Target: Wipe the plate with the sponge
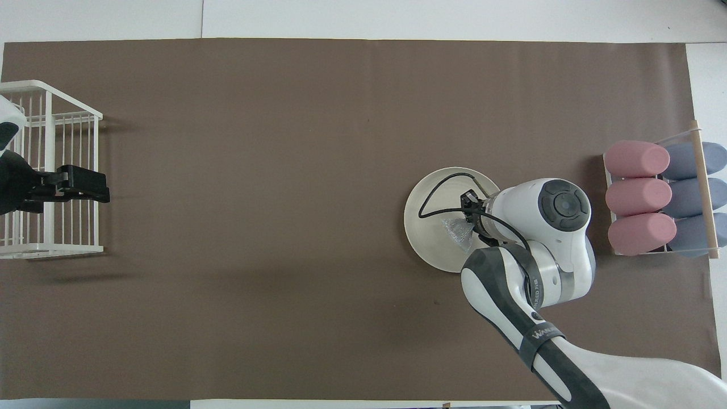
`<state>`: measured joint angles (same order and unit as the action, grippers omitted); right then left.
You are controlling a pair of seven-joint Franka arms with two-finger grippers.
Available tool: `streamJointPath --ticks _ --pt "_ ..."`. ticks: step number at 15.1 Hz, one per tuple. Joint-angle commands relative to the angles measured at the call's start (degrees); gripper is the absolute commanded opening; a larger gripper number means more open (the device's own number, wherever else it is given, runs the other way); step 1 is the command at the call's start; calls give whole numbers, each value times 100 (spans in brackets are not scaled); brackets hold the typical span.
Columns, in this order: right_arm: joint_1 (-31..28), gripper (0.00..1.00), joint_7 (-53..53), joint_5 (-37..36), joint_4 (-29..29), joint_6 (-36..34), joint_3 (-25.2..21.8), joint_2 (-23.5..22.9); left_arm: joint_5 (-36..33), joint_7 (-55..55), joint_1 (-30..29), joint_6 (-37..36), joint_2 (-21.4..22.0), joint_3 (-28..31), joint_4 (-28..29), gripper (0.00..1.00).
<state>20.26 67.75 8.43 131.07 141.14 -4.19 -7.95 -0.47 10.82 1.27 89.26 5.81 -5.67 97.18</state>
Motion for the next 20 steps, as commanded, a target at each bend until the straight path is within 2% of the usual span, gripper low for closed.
streamJointPath --ticks 1,5,9,13,17,20 --pt "-259 0 -438 -61 191 160 67 -92 -182 -150 66 -899 -737 -5 -1278 100" --pt "-119 0 157 -52 191 195 85 -84 -33 -344 66 -884 -713 4 -1193 100" --pt "574 0 1343 27 191 336 85 -75 177 -248 5 -770 -695 22 -1132 100" --pt "804 0 1750 36 182 441 93 -136 222 -247 58 -770 -467 22 -755 100" --pt "690 0 1200 36 173 459 76 -145 222 -274 31 -752 -318 22 -456 100" --pt "199 0 207 27 165 467 67 -180 222 -274 -4 -480 -63 31 45 100"
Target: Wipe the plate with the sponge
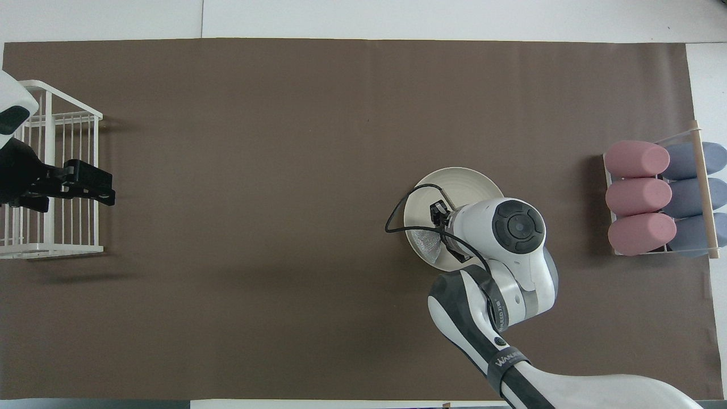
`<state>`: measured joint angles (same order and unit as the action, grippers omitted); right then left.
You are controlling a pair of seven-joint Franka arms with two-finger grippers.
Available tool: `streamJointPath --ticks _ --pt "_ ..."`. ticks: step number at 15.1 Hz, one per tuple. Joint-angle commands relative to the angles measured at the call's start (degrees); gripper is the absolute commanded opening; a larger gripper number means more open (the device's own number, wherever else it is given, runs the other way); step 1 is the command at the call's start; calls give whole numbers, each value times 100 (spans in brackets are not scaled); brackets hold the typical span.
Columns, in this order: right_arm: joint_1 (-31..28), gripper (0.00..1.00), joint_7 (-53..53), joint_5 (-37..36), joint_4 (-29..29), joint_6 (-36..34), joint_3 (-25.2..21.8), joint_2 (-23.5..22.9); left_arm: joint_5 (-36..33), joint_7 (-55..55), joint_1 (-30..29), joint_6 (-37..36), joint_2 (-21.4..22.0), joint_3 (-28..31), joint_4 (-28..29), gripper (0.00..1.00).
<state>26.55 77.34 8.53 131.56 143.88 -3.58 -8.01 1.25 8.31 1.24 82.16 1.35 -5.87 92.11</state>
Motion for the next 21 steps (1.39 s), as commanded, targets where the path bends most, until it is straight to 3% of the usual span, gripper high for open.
streamJointPath --ticks 1,5,9,16,21 --pt "-588 0 -1121 17 116 193 6 -175 51 -66 -19 404 488 86 815 100" --pt "-976 0 -1810 17 107 184 15 -184 51 -49 -107 862 779 77 1449 100" --pt "-862 0 -1416 17 107 219 32 -175 59 4 -36 890 805 33 1468 100" --pt "-19 0 165 17 90 456 41 -184 51 4 -27 1240 779 24 1309 100" --pt "175 0 536 17 81 457 59 -175 59 -49 -28 1549 823 86 1494 100"
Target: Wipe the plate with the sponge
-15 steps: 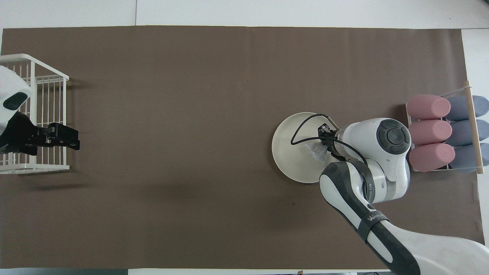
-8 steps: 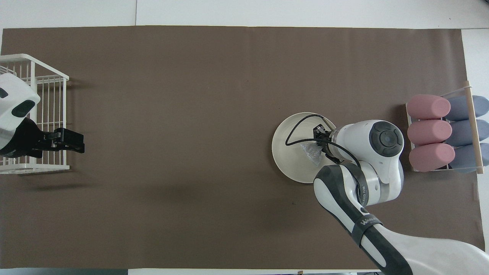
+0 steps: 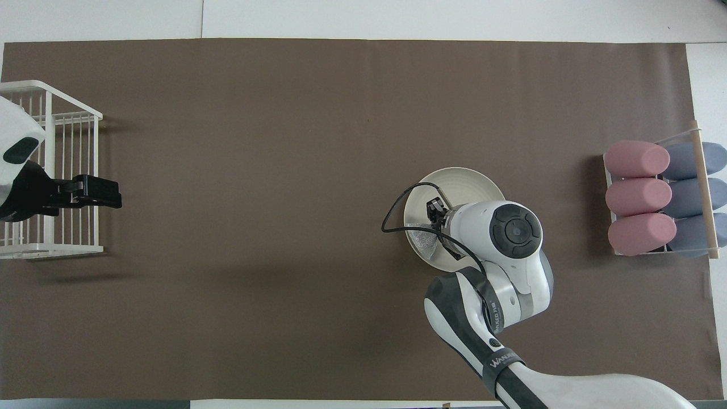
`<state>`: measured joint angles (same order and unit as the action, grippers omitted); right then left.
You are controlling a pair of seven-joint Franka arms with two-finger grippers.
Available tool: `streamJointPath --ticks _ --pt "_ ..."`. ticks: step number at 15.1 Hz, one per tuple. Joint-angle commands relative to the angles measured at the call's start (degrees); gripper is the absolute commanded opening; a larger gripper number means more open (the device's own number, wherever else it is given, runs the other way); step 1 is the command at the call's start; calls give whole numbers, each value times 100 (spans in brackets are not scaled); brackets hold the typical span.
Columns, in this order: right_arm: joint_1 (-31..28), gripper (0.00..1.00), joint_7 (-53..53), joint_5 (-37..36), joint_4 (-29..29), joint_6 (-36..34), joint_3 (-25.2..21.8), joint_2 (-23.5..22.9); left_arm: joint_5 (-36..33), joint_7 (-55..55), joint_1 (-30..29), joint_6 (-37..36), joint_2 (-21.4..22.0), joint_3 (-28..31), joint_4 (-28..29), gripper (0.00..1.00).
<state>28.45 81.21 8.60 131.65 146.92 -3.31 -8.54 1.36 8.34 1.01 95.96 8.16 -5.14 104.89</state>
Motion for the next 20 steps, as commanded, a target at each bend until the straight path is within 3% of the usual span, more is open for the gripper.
streamJointPath --ticks 1,4,8,12,15,18,20 --pt "3 0 150 10 45 153 23 -121 49 -52 21 177 168 13 268 100" --pt "3 0 220 10 -306 -266 23 19 49 -52 65 160 168 5 277 100" --pt "12 0 641 10 -1315 -1882 23 239 171 -43 74 142 177 -39 304 100" --pt "55 0 1247 -86 -2388 -3185 41 301 1943 -43 -13 142 308 22 558 100" --pt "459 0 1905 -288 -2767 -3214 41 248 2946 -78 47 282 449 13 865 100" --pt "706 0 2853 -430 -2934 -3134 41 204 4035 -183 275 949 669 -13 1480 100" --pt "793 0 3391 -430 -3162 -3160 41 125 4809 -804 425 1152 713 -13 1893 100"
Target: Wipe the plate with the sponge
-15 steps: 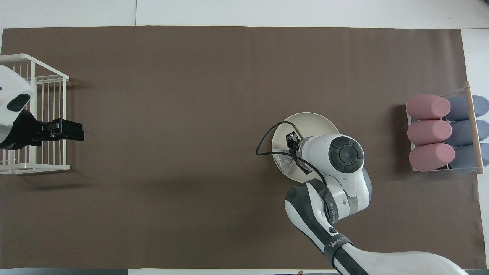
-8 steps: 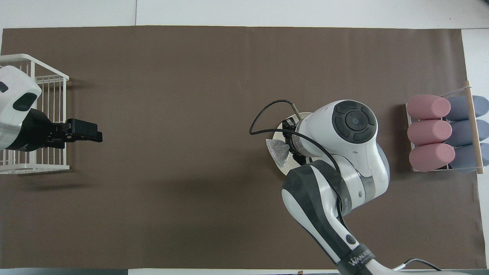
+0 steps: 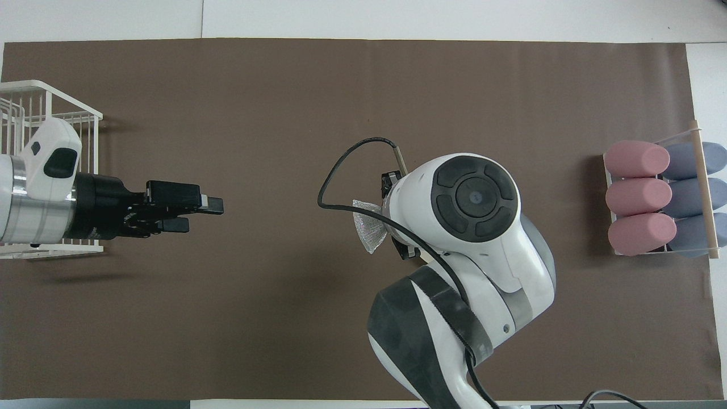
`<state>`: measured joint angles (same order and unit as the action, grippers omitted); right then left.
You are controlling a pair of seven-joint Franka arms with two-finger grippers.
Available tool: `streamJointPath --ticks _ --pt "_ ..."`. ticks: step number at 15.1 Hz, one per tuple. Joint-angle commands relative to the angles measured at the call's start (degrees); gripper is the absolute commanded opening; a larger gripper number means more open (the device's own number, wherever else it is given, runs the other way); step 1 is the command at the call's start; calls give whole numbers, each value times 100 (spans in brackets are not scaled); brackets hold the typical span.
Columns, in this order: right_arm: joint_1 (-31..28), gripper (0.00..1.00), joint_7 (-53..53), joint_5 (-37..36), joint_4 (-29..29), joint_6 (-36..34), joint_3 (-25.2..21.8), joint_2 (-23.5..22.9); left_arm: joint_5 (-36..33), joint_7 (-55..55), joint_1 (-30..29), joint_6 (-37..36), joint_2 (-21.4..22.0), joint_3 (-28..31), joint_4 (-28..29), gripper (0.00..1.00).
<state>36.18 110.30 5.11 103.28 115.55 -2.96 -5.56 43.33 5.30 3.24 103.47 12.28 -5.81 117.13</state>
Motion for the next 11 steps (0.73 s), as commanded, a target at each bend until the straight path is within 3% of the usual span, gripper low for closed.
streamJointPath --ticks 1,7,11 --pt "117 0 571 -89 -422 -50 6 -226 972 -809 238 506 310 54 853 100" --pt "135 0 651 -484 -888 -419 6 -376 3564 -2760 545 928 328 54 1794 100" --pt "135 0 642 -511 -880 -419 6 -376 5129 -3579 1239 1578 108 54 1875 100"
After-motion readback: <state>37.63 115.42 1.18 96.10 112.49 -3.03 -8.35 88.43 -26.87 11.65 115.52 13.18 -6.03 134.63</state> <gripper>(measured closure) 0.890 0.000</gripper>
